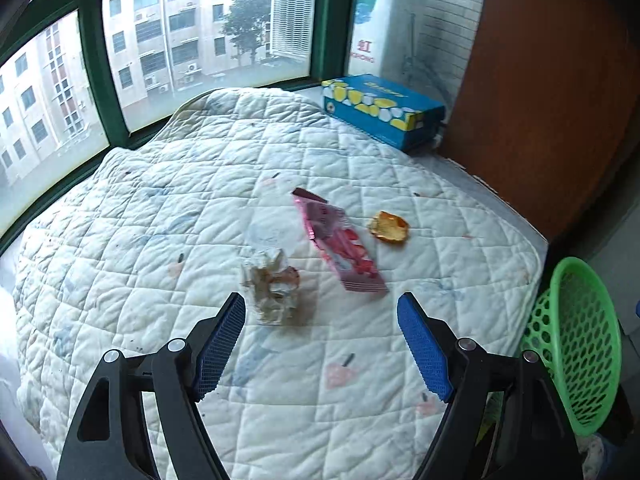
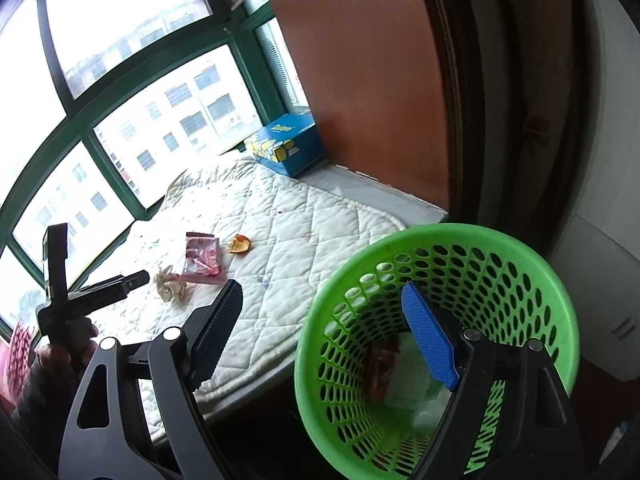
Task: Collect trash
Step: 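Grasp the crumpled white tissue with the left tool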
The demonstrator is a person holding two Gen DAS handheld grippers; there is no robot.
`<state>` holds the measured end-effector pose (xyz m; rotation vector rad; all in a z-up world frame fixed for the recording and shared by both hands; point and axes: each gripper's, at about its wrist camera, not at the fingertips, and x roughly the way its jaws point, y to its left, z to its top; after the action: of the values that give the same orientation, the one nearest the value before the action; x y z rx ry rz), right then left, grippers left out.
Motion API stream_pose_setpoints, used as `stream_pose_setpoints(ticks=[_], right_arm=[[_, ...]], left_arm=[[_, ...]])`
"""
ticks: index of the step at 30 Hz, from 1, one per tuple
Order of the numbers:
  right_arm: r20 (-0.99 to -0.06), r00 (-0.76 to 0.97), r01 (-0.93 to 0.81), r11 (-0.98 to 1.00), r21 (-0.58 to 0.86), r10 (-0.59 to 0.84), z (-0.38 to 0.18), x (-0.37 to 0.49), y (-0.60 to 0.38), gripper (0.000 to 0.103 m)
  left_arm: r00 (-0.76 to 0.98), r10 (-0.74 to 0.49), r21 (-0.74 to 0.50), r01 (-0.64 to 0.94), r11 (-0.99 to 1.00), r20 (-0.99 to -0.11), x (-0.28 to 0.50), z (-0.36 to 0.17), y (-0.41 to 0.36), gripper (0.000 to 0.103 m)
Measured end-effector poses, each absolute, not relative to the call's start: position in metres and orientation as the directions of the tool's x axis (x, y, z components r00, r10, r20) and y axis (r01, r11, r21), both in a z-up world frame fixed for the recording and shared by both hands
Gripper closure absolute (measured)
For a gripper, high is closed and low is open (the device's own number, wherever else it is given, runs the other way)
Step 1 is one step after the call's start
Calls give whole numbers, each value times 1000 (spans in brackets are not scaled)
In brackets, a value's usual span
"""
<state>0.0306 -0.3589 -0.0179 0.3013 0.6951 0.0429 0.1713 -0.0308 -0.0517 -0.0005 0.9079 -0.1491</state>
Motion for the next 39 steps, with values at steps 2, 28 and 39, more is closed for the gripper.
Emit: stream_pose_setpoints(ticks=[2, 28, 39], right_arm=[[-629, 762, 49, 955, 292, 153, -20, 38, -351, 22], [-678, 694, -45, 954, 297, 243, -45, 109, -283, 21], [-692, 642, -98, 931, 352, 330, -64, 139, -256, 22]], left_arm=[[596, -105, -66, 87, 994, -796, 182, -60, -16, 27], [489, -182, -184, 44, 982, -853, 250, -127, 11, 54], [531, -179, -190, 35, 981, -828, 224, -107, 28, 65]])
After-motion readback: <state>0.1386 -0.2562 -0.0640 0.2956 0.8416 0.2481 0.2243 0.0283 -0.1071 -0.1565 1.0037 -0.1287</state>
